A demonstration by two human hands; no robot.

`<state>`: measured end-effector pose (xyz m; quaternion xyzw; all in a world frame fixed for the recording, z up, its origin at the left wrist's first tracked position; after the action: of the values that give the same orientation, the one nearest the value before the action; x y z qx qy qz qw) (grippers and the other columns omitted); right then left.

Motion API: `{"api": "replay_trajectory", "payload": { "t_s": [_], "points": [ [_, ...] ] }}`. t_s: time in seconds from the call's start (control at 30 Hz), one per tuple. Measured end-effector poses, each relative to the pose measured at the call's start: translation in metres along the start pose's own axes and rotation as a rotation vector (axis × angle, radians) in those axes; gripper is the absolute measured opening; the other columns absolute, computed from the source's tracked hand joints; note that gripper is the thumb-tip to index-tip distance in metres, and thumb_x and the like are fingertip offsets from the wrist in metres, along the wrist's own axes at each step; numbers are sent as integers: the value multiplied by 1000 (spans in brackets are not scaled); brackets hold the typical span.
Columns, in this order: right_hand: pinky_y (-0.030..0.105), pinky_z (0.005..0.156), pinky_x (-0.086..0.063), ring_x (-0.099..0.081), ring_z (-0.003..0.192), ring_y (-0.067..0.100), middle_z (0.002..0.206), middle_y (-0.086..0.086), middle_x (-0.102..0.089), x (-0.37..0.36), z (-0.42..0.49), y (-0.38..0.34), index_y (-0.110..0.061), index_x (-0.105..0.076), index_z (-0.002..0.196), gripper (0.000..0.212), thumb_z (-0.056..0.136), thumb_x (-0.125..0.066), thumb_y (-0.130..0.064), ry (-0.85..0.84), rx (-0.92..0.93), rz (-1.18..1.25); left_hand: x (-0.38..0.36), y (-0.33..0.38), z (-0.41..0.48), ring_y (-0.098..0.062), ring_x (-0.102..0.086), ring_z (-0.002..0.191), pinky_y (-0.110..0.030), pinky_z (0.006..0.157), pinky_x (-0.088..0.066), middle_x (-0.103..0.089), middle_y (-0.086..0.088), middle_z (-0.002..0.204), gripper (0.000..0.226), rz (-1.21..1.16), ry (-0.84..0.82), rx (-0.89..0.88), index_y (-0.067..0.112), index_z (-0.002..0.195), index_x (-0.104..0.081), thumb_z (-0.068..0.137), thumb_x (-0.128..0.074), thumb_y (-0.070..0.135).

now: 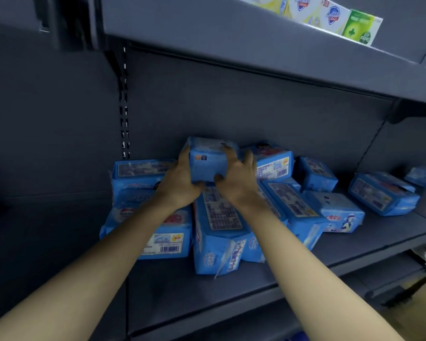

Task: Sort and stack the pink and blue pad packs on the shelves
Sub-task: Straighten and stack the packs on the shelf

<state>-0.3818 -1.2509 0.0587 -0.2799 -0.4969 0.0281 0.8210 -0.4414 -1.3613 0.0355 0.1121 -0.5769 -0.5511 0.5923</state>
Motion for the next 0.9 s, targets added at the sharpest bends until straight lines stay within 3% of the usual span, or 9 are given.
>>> {"api": "replay_trajectory", "payload": {
  "t_s": [0.1, 0.23, 0.4, 0.53, 0.63, 0.77, 0.9],
  "points": [
    [43, 115, -14, -3, 139, 35, 149, 19, -8, 6, -12, -27, -18, -27, 143, 65, 86, -58, -13, 47, 134, -69, 19, 6, -13, -25, -41, 126, -25, 92, -35, -41, -12, 139, 78, 92, -1, -52, 17, 147, -15, 86, -63, 13],
    [32, 112, -20, -14, 137, 30, 147, 14, -21, 2, -33, -58, -15, -36, 139, 55, 88, -55, -11, 9, 331, -45, 51, -1, -38, -22, -32, 133, -21, 97, -28, -31, -9, 148, 72, 228, 1, -27, 15, 147, -19, 88, -61, 20],
    [37, 102, -38, -37, 125, 32, 136, 12, -38, -31, -47, -76, -8, -46, 130, 45, 87, -58, -15, -264, 363, -44, 78, -43, -73, -25, -44, 124, -28, 91, -40, -38, -10, 143, 73, 262, -2, 232, 20, 147, -21, 87, -61, 31],
    [40, 93, -44, -44, 114, 30, 120, 13, -44, -58, -53, -81, -7, -50, 118, 52, 76, -71, -30, -514, 310, -65, 82, -69, -95, -17, -55, 102, -24, 74, -40, -58, -1, 117, 49, 179, 34, 327, 18, 131, -47, 87, -58, 35],
    [44, 99, -39, -30, 126, 31, 134, 10, -34, -69, -53, -79, -10, -39, 130, 75, 69, -77, -32, -600, 293, -202, 78, -73, -105, -10, -52, 88, -21, 64, -37, -58, 5, 100, 34, 80, 87, 358, 20, 118, -56, 89, -56, 37],
    [47, 105, -32, -6, 139, 34, 151, 8, -9, -78, -54, -74, -20, -12, 147, 101, 70, -77, -27, -699, 247, -290, 73, -78, -108, -12, -55, 88, -18, 60, -38, -60, 3, 101, 31, 8, 111, 408, 20, 116, -57, 90, -54, 37],
    [51, 106, -27, 2, 140, 34, 154, 9, -1, -80, -52, -73, -26, -2, 149, 111, 68, -78, -22, -715, 236, -305, 72, -84, -108, -10, -58, 84, -16, 56, -39, -63, 1, 102, 33, -85, 131, 469, 18, 115, -60, 86, -59, 34]
  ]
}}
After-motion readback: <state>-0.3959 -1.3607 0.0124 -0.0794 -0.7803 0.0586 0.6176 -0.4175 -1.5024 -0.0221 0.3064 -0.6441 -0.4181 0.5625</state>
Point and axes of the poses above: each hand's wrist, its own z-axis towards the middle knuckle, its own x-axis out of the back of the hand, y = z × x, the point moved 4 cm from there along z, towards the middle knuckle
